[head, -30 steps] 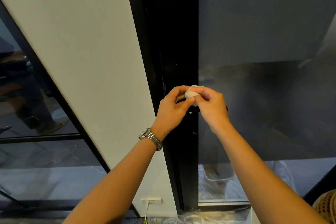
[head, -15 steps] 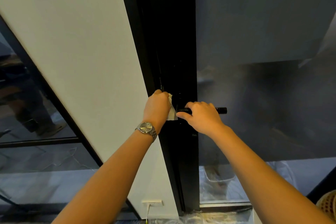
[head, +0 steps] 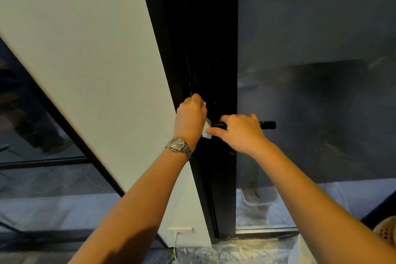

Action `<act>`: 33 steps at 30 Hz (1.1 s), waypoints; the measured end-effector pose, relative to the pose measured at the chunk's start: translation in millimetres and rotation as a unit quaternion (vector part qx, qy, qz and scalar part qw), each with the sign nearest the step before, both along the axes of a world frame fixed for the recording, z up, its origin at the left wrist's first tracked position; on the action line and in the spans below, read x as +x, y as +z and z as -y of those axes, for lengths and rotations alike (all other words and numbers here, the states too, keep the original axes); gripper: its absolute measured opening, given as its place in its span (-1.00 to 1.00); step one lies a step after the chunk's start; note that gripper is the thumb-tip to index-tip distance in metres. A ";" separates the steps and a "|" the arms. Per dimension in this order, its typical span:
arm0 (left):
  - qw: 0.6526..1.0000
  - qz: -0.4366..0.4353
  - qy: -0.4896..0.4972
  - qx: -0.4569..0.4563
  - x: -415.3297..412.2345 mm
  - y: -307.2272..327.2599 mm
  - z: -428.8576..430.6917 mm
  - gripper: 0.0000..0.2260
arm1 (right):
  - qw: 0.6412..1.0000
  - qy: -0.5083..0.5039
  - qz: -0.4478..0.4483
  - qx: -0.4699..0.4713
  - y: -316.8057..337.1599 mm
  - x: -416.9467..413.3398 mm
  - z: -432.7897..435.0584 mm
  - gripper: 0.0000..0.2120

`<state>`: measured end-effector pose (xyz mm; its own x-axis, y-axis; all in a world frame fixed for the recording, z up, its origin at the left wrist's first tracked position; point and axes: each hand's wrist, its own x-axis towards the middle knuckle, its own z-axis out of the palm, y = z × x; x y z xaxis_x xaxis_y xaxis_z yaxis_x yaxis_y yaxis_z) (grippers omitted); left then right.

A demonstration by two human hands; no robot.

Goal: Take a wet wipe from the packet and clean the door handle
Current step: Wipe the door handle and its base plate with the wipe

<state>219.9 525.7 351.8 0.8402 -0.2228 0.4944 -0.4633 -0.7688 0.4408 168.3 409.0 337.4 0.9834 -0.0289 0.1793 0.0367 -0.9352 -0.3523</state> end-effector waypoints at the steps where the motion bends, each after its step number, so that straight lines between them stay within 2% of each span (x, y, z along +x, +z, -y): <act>1: 1.000 -0.008 0.006 -0.002 0.5 -1.2 0.2 -0.80 | 1.000 0.000 -0.003 0.004 -0.1 0.4 -0.2 -0.54; 9: 0.998 -0.049 0.014 0.038 5.7 3.4 -2.5 -0.77 | 1.000 0.006 -0.013 0.018 0.2 0.0 1.2 -0.49; 13: 0.994 -0.075 0.022 0.082 2.5 -2.5 -1.8 -0.82 | 1.000 0.006 -0.003 0.015 -0.4 -1.0 1.6 -0.50; 16: 0.993 -0.092 0.020 0.067 -2.5 -8.2 -0.3 -0.84 | 1.000 0.012 0.008 0.014 -1.8 -0.7 2.1 -0.49; 22: 1.000 -0.008 -0.001 0.026 3.5 10.4 -3.5 -0.83 | 1.000 0.016 -0.004 0.009 -1.2 1.5 3.5 -0.50; 24: 0.999 0.013 -0.018 0.033 7.2 17.3 -0.5 -0.83 | 1.000 0.022 -0.017 0.003 -2.3 4.1 4.8 -0.58; 26: 0.999 0.016 -0.027 0.043 9.1 18.0 1.0 -0.83 | 0.999 0.027 -0.020 0.000 -3.8 5.5 5.5 -0.63; 29: 0.998 0.007 -0.040 0.043 7.3 12.3 -0.5 -0.82 | 0.999 0.023 -0.022 0.011 -3.9 6.1 5.1 -0.52; 33: 1.000 -0.001 -0.027 0.012 7.5 6.9 -0.9 -0.81 | 0.999 0.026 -0.015 0.021 -3.2 4.3 4.8 -0.58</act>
<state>227.4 526.6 358.6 0.8274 -0.2785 0.4878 -0.5033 -0.7530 0.4238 172.6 404.2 334.2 0.9888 0.0147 0.1485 0.0726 -0.9165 -0.3933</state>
